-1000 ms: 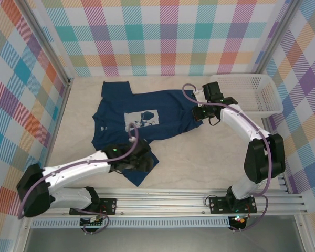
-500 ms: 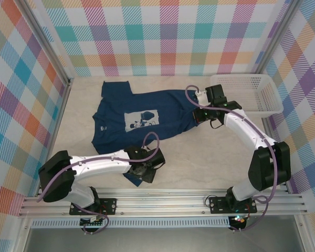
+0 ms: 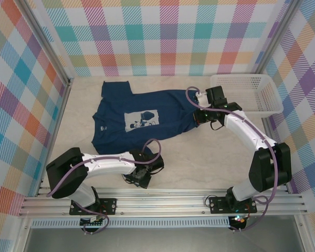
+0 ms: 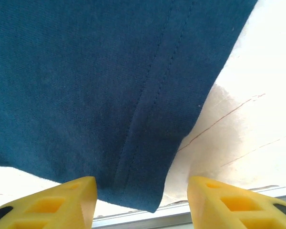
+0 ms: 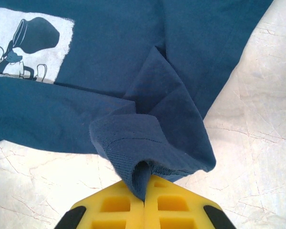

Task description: Fold the inside-out t-shirt

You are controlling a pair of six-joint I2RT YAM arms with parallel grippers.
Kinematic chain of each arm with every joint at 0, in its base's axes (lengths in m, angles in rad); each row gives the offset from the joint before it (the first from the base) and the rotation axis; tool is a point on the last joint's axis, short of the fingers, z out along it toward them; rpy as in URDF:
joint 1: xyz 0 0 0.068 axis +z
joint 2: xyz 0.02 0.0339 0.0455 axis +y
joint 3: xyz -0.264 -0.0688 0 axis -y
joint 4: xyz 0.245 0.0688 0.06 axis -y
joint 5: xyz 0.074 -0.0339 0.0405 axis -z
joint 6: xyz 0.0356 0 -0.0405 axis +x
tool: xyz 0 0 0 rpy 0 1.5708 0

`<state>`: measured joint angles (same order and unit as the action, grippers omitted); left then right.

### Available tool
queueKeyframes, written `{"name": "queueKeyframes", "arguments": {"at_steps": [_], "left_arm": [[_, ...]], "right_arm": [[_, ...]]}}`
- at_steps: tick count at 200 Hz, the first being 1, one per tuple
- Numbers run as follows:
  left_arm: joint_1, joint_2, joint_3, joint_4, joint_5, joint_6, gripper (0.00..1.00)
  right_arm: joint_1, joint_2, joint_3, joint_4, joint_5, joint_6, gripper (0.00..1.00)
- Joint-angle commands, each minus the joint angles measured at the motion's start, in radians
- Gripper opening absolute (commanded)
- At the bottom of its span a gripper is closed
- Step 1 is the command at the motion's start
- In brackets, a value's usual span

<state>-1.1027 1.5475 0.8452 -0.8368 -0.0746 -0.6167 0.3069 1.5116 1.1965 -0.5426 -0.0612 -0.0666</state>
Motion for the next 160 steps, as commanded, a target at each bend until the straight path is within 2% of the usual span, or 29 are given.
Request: {"name": "queueKeyframes", "arguments": {"at_steps": [1, 36, 105, 126, 143, 160], "left_arm": [[0.007, 0.018, -0.030, -0.009, 0.024, 0.011, 0.49], [0.007, 0.038, -0.053, 0.016, 0.032, 0.014, 0.40], [0.016, 0.004, -0.047, 0.023, -0.036, 0.024, 0.09], [0.030, -0.048, -0.027, 0.031, -0.060, 0.031, 0.00], [0.066, -0.133, 0.018, -0.005, -0.117, 0.056, 0.00], [0.145, -0.268, 0.103, -0.038, -0.204, 0.099, 0.00]], "right_arm": [[-0.003, -0.014, 0.001, -0.008, 0.004, 0.006, 0.00], [-0.003, -0.005, 0.012, -0.018, 0.009, 0.004, 0.00], [-0.004, -0.006, 0.017, -0.013, -0.006, 0.026, 0.00], [-0.003, -0.025, 0.002, -0.006, -0.015, 0.041, 0.00], [-0.007, -0.065, -0.014, 0.012, -0.032, 0.057, 0.00], [-0.024, -0.129, -0.006, 0.040, -0.076, 0.082, 0.00]]}}
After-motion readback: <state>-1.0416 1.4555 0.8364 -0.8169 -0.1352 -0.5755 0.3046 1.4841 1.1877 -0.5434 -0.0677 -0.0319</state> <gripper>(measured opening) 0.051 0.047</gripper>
